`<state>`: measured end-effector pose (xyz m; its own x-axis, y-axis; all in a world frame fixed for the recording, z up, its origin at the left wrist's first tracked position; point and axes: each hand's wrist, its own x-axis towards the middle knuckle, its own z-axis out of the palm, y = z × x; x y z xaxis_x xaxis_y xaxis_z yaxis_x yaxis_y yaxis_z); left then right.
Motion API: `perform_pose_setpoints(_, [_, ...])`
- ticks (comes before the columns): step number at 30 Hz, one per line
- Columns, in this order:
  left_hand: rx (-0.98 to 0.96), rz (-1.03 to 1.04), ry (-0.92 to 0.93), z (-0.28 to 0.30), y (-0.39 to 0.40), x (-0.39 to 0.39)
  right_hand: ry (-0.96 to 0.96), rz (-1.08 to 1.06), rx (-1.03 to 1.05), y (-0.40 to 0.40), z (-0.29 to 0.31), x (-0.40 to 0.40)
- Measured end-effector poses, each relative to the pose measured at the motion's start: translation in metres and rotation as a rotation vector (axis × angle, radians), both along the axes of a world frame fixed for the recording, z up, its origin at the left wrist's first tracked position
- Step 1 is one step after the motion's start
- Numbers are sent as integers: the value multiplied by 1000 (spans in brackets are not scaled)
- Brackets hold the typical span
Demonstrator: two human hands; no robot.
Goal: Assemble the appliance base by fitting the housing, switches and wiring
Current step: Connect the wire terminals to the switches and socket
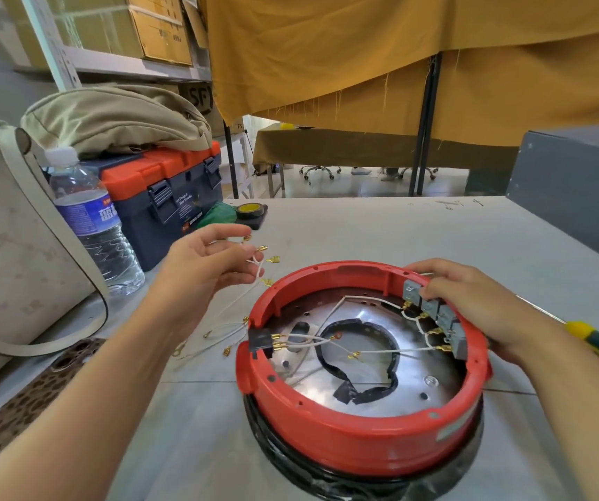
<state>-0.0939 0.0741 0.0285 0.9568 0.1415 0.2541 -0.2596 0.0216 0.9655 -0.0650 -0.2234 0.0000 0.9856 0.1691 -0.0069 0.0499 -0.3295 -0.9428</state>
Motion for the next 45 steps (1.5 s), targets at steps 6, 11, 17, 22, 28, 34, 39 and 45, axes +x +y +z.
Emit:
perform_pose_setpoints(6, [202,-218,72,21,-46,-4,-33,-24,-103,3,2,-2])
perform_pose_setpoints(11, [253,-374,193,22,-83,2,1,23,-80,-1,4,-3])
perform_pose_setpoints(17, [341,-434,311,14,-108,12,-14,-27,162,2,-3,4])
perform_pose_setpoints(22, [462,-449,377,11,-115,22,29,16,200,4,-9,8])
perform_pose_setpoints(28, [563,-440,464,8,-121,35,2,-51,182,9,-8,7])
perform_pose_setpoints(34, [628,-466,523,9,-130,44,11,-90,183,13,-8,8])
perform_pose_setpoints(39, [556,-515,550,-1,-129,46,12,-116,174,11,-11,11])
perform_pose_setpoints(45, [469,-551,553,-9,-125,49,3,-110,187,10,-14,13])
